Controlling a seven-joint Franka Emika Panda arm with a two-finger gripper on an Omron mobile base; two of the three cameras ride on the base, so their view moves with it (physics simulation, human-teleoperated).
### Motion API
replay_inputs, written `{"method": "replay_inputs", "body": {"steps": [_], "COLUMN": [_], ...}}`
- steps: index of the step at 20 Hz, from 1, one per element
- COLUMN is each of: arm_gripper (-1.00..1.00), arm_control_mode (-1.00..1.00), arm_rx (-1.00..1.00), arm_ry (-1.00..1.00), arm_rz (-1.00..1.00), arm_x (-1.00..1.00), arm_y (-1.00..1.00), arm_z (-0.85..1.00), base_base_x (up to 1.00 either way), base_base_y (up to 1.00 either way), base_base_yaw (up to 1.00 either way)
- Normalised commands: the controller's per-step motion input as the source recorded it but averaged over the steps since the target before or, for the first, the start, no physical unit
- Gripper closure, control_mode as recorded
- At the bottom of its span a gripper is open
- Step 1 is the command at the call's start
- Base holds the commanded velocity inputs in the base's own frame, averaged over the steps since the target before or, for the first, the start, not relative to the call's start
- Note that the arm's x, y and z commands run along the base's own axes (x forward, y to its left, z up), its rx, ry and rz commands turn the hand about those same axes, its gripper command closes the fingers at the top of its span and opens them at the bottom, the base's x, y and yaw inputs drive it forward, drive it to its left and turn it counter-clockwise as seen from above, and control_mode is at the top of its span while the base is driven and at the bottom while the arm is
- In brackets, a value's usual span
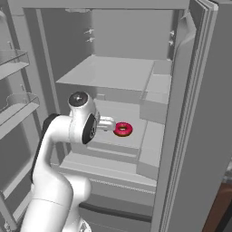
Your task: Take the cupcake and donut from the fridge and place them on the empty tray on the dining counter.
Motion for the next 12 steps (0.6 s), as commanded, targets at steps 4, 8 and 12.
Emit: {"method": "replay_inputs", "body": {"steps": [4,8,12], "arm_gripper": [-1.00,-1.00,-1.00], "arm_control_mode": [-1.00,-1.00,-1.00], "arm_rx": [0.00,0.00,0.00], "arm_ry": [-0.06,0.00,0.01], "arm_rz": [0.01,0.03,0.03], "arm_x": [0.33,0.47,0.45], "arm_y": [0.00,0.00,0.00], "arm_z": [-0.26,-0.13,-0.08], "base_base_x": [0.00,0.00,0.00], "base_base_y": [0.00,0.00,0.00], "base_base_yaw": [0.00,0.00,0.00]}}
